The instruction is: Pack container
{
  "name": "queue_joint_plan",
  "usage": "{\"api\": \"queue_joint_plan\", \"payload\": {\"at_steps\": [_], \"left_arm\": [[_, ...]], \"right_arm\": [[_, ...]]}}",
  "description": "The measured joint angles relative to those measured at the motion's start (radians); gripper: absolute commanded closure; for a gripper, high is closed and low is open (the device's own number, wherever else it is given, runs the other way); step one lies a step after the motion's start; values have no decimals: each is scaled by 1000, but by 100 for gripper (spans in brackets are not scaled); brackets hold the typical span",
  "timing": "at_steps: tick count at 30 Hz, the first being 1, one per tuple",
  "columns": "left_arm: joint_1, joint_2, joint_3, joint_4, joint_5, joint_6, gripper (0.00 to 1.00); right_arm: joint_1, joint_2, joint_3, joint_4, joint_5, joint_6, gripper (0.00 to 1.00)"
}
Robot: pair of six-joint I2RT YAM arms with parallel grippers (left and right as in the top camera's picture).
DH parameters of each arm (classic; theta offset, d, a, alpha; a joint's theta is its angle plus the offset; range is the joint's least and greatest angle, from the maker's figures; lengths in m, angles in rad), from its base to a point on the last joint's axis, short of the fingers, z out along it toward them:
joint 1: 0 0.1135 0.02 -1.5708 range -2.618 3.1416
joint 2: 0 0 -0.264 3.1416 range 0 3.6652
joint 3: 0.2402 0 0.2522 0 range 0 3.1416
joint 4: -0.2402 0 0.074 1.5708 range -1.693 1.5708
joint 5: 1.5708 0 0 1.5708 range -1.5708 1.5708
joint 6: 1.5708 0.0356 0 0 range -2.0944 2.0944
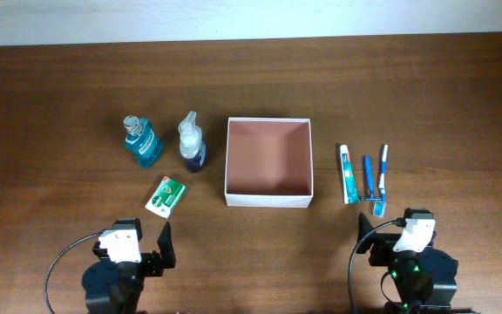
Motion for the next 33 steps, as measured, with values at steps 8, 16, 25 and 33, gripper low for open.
{"api": "queue_joint_plan", "payload": {"at_steps": [8, 16, 25, 33], "left_arm": [[0, 0, 0, 0, 0, 0, 1], [0, 0, 0, 0, 0, 0, 0], [0, 0, 0, 26, 0, 0, 1], [0, 3, 2, 197, 65, -47, 0]], "right_arm": [[0, 0, 0, 0, 0, -1, 1], [0, 0, 0, 0, 0, 0, 1], [0, 0, 0, 0, 0, 0, 1], [0, 0, 0, 0, 0, 0, 1]]}}
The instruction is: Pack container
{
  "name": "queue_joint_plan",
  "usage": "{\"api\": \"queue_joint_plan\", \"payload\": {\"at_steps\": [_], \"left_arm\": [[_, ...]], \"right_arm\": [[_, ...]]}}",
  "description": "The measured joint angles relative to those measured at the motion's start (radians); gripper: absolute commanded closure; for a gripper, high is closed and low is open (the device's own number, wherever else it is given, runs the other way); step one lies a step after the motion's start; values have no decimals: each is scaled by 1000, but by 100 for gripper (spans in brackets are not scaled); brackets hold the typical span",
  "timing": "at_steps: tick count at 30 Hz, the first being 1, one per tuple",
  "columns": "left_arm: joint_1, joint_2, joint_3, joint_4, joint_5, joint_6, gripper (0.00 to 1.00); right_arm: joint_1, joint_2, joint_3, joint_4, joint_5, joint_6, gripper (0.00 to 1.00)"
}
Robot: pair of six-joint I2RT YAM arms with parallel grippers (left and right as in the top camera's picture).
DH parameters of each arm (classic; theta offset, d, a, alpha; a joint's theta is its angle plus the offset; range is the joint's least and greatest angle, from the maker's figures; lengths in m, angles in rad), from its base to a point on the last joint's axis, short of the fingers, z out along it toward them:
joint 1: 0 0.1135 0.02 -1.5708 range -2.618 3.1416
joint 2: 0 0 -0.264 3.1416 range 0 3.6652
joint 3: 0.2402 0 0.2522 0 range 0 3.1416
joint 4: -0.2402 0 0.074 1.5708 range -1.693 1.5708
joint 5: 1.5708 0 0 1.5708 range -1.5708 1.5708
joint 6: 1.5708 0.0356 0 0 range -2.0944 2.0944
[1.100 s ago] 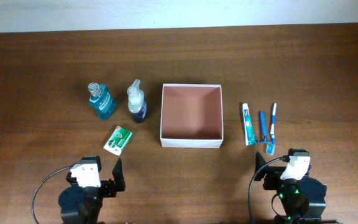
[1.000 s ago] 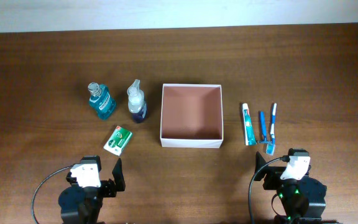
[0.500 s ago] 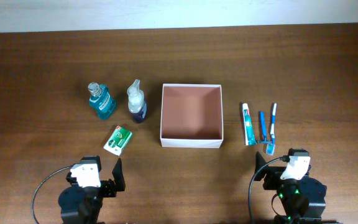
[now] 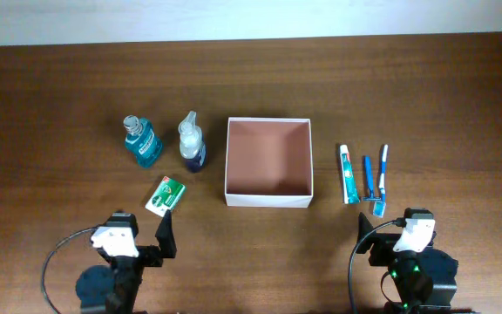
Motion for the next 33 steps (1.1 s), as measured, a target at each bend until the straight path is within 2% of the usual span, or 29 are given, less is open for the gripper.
{"api": "queue_joint_plan", "payload": {"at_steps": [2, 6, 9, 11, 12, 14, 16, 18, 22, 29, 33], "left_arm": [[0, 23, 29, 36, 17, -50, 1], [0, 200, 183, 49, 0, -97, 1], [0, 481, 438, -13, -31, -98, 1], [0, 682, 644, -124, -42, -64, 1], [-1, 836, 817, -192, -44, -35, 0], [-1, 1005, 999, -311, -50, 19, 1], [-1, 1264, 1295, -469, -53, 96, 1], [-1, 1439, 1468, -548, -55, 130, 1], [-1, 1646, 1603, -591, -50, 162, 1], [-1, 1820, 1606, -659, -57, 232, 2], [-1, 1889, 1609, -687, -65, 292, 19]], "right_arm": [[0, 0, 0, -1, 0, 0, 1], [0, 0, 0, 0, 0, 0, 1], [0, 0, 0, -2, 0, -1, 1], [0, -1, 0, -2, 0, -1, 1], [0, -2, 0, -1, 0, 0, 1], [0, -1, 0, -2, 0, 0, 1], [0, -1, 0, -2, 0, 0, 1], [0, -1, 0, -1, 0, 0, 1], [0, -1, 0, 0, 0, 0, 1], [0, -1, 0, 0, 0, 0, 1], [0, -1, 0, 0, 0, -1, 1]]}}
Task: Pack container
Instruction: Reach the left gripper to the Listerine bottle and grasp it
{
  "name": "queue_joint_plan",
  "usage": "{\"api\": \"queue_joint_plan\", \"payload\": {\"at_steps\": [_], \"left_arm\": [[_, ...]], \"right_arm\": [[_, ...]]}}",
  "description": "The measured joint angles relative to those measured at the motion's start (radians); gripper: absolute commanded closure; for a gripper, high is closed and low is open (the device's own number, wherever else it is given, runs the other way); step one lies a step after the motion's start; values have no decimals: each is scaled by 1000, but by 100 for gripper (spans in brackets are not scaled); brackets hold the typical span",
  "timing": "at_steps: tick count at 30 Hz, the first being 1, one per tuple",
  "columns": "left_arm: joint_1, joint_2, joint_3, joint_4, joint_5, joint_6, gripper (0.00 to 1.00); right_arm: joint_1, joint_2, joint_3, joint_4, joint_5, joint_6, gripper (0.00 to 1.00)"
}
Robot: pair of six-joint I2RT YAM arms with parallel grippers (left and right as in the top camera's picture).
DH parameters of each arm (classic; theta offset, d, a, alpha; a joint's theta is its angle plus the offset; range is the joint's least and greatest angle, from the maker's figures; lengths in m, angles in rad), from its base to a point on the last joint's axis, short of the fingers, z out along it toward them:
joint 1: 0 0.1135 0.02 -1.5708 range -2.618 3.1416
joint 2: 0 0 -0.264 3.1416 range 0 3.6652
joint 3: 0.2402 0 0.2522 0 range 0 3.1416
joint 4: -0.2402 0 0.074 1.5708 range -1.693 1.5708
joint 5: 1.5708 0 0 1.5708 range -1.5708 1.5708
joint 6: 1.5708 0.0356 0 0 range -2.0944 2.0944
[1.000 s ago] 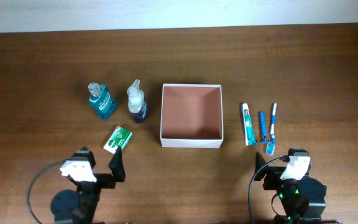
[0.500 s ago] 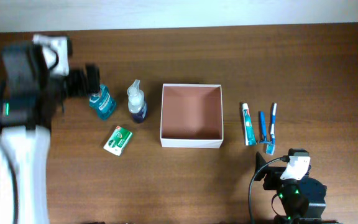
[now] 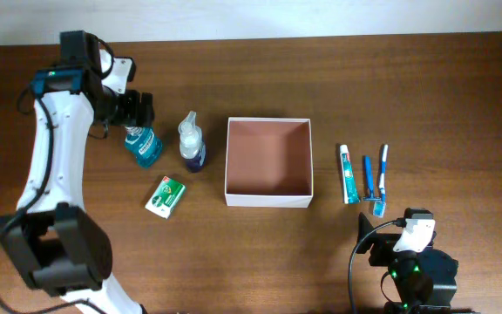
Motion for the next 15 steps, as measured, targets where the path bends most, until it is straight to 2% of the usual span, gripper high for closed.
{"api": "queue_joint_plan", "payload": {"at_steps": [4, 8, 12, 14, 15], "left_arm": [[0, 65, 0, -26, -7, 39, 18], [0, 85, 0, -27, -10, 79, 37], [0, 95, 0, -24, -10, 107, 38], [0, 106, 0, -24, -9, 114, 50], [0, 111, 0, -25, -8, 119, 64]], "right_arm": [[0, 0, 0, 0, 0, 1, 1], [0, 0, 0, 0, 0, 0, 1], [0, 0, 0, 0, 0, 0, 1], [0, 0, 0, 0, 0, 0, 1], [0, 0, 0, 0, 0, 0, 2]]}}
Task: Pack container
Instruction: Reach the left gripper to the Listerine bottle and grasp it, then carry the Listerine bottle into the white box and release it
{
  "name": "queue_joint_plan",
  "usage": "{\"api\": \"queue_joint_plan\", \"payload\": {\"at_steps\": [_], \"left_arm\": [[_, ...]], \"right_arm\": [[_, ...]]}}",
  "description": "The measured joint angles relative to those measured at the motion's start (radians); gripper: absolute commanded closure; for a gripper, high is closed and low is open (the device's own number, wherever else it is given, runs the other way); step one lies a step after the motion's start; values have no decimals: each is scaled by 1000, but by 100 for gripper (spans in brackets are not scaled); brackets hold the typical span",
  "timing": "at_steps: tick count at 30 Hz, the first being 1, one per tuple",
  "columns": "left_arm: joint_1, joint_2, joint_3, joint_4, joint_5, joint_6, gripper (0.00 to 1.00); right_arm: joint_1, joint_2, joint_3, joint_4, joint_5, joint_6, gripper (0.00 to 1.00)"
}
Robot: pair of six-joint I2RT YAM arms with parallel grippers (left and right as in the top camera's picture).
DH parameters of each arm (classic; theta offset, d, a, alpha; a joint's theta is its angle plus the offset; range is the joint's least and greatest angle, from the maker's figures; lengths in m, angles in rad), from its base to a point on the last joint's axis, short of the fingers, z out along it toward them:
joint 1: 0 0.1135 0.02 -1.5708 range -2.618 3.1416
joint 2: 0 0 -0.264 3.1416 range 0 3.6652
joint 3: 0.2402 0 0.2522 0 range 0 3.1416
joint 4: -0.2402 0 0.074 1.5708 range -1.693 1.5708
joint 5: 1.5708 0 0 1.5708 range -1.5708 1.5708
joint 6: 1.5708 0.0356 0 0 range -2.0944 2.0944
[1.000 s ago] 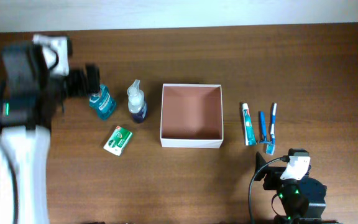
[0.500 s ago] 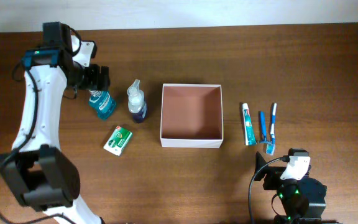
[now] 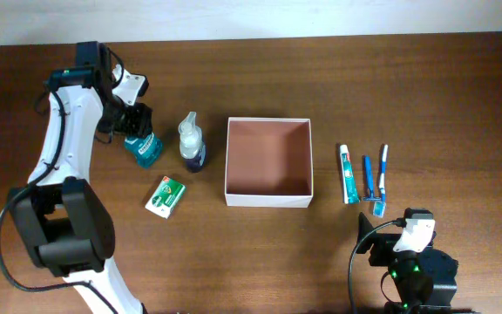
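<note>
A white open box (image 3: 268, 201) with a brown inside stands mid-table. Left of it are a blue mouthwash bottle (image 3: 146, 149), a clear spray bottle (image 3: 192, 145) and a small green packet (image 3: 166, 195). On the box's right lie a toothpaste tube (image 3: 348, 174), a blue toothbrush (image 3: 368, 174) and a blue-white razor (image 3: 382, 173). My left gripper (image 3: 132, 120) hangs over the mouthwash bottle's cap and looks open, its fingers either side of the cap. My right gripper (image 3: 362, 229) rests shut near the front edge.
The left arm (image 3: 59, 166) stretches from the front left up along the table's left side. The right arm's base (image 3: 412, 266) sits at the front right. The table's far edge runs along the top of the view.
My left gripper has come a little down and toward the mouthwash bottle, from just behind its cap to over it. The objects and the right arm have not moved.
Both arms were folded at the front edge with all items untouched. The left arm then turned slightly at its base. Half a second ago it was stretched out to the far left behind the mouthwash bottle, and now its gripper is over the cap.
</note>
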Motion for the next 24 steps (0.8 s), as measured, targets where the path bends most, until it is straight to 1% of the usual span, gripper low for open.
{"api": "queue_joint_plan", "payload": {"at_steps": [2, 4, 5, 7, 10, 14, 15, 16, 17, 19, 22, 24], "left_arm": [[0, 14, 0, -6, 1, 6, 77], [0, 16, 3, -14, -3, 14, 85], [0, 16, 8, -29, -3, 12, 86], [0, 18, 32, -86, -5, 11, 88], [0, 20, 123, -171, -5, -12, 88], [-19, 3, 366, -317, 5, -37, 89], [-29, -6, 404, -336, 11, -42, 88], [-61, -34, 474, -377, 22, -46, 88], [-83, -52, 502, -397, 25, -48, 88], [-183, -122, 575, -439, 40, -53, 87], [-310, -193, 595, -443, 55, -59, 87], [-378, -211, 596, -441, 62, -61, 87]], "right_arm": [[0, 0, 0, 0, 0, 0, 1], [0, 0, 0, 0, 0, 0, 1], [0, 0, 0, 0, 0, 0, 1], [0, 0, 0, 0, 0, 0, 1], [0, 0, 0, 0, 0, 0, 1], [0, 0, 0, 0, 0, 1, 1], [0, 0, 0, 0, 0, 0, 1], [0, 0, 0, 0, 0, 0, 1], [0, 0, 0, 0, 0, 0, 1], [0, 0, 0, 0, 0, 0, 1], [0, 0, 0, 0, 0, 0, 1], [0, 0, 0, 0, 0, 0, 1]]}}
